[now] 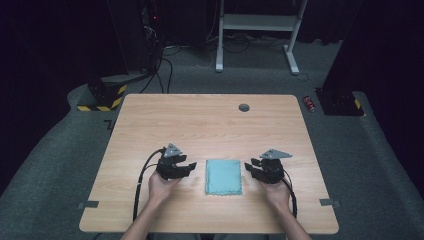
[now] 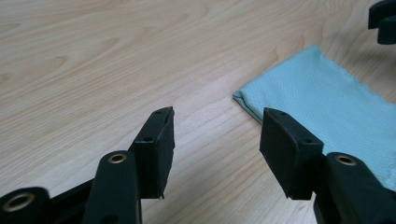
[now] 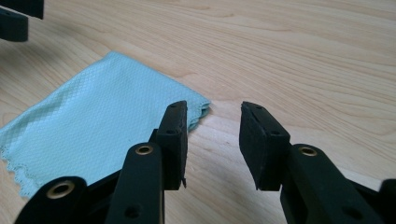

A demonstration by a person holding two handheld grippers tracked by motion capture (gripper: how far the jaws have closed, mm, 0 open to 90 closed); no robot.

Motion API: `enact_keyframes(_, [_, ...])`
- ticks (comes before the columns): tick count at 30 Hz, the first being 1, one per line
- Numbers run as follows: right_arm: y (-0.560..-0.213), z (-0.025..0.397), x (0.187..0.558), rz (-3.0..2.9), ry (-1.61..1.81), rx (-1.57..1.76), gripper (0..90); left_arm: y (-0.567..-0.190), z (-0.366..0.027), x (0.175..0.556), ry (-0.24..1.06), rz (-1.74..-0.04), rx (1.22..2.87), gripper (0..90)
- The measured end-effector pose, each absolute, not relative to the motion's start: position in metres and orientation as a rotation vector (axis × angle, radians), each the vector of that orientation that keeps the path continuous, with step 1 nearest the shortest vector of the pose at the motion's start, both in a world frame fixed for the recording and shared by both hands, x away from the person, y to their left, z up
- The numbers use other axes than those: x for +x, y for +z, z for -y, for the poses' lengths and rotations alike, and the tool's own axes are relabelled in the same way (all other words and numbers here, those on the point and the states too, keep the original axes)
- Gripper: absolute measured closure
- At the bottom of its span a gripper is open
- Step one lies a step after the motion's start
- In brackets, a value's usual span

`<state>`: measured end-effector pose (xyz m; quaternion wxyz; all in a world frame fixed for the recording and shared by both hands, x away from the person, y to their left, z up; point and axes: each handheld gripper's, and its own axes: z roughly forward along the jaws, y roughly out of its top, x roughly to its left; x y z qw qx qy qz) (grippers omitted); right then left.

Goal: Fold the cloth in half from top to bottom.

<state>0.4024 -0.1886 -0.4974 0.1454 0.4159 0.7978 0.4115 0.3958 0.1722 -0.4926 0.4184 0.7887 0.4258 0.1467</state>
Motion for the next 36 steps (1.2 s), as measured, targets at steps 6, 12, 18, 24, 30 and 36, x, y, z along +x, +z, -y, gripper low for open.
enact_keyframes(6, [-0.492, 0.202, 0.396, -2.26, 1.212, 1.209, 61.7, -0.487, -0.184, 0.39, 0.387, -1.082, 1.944, 44.9])
enact_keyframes(12, [-0.489, 0.214, 0.393, -2.229, 1.199, 1.216, 61.1, -0.486, -0.194, 0.381, 0.412, -1.086, 1.957, 44.7])
enact_keyframes(18, [-0.489, 0.227, 0.387, -2.199, 1.21, 1.233, 61.1, -0.489, -0.207, 0.374, 0.42, -1.112, 1.928, 44.5])
enact_keyframes(24, [-0.49, 0.235, 0.382, -2.186, 1.2, 1.26, 60.8, -0.489, -0.217, 0.369, 0.429, -1.13, 1.917, 44.1])
enact_keyframes(30, [-0.491, 0.242, 0.377, -2.173, 1.188, 1.256, 60.3, -0.491, -0.224, 0.362, 0.449, -1.154, 1.901, 43.8])
enact_keyframes(36, [-0.498, 0.252, 0.371, -2.166, 1.158, 1.286, 60.2, -0.496, -0.229, 0.355, 0.475, -1.17, 1.915, 43.4])
